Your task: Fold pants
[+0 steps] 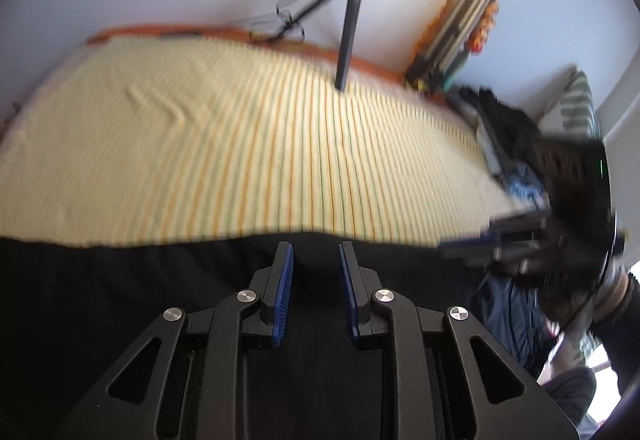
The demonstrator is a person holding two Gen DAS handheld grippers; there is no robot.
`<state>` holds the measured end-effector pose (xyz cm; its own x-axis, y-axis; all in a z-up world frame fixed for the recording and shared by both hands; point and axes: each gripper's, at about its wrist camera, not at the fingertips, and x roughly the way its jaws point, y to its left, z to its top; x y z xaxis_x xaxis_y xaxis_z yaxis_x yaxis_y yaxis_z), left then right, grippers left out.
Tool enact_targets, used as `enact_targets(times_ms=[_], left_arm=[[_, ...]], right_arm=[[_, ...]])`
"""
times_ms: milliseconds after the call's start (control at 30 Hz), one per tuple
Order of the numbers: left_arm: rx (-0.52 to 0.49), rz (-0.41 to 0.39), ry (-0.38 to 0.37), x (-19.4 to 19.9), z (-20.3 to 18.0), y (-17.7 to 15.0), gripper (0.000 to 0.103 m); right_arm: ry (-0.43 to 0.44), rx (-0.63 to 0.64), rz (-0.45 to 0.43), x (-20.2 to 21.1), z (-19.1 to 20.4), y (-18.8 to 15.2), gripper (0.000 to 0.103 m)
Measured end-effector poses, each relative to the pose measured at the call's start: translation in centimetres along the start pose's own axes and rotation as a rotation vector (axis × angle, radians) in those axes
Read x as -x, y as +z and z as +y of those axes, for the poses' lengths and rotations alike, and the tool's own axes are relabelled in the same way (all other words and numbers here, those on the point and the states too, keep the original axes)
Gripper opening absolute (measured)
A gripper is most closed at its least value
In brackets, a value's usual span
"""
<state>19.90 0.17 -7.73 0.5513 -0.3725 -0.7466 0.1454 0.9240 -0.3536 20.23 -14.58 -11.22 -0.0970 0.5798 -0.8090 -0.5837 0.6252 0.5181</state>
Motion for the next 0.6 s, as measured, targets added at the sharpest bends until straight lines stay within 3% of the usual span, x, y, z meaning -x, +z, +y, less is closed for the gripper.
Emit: enact_targets(times_ms=[133,300,400,500,600], left_arm=[[0.031,-0.046,-0.032,0.9,0.3,1.4,0.021],[-0.006,0.057,-0.007,-1.4,-0.1,-0.1,0.021],[0.009,0.162,0.03,-2.7,0.8,-2.1,0.021],[-0.002,0.178,0.039,-2.8,1.3,-3.5,0.021],[-0.021,0.162,0.039,-2.4,1.4,-3.9,0.021]], right_arm=[[-0.068,0.093,-0.034,0.3,3.1,-2.2,0.011],[-0.136,0.192,-0.011,-0.9,6.1,-5.2,0.011],[-0.109,0.173,0.03,-1.8,6.2,-6.5,0.012],[-0.075,0.159,0.036,-1.0,5.8,-6.8,0.012],[-0.047,0.15,-0.033,1.2,5.7,-6.3,0.018]])
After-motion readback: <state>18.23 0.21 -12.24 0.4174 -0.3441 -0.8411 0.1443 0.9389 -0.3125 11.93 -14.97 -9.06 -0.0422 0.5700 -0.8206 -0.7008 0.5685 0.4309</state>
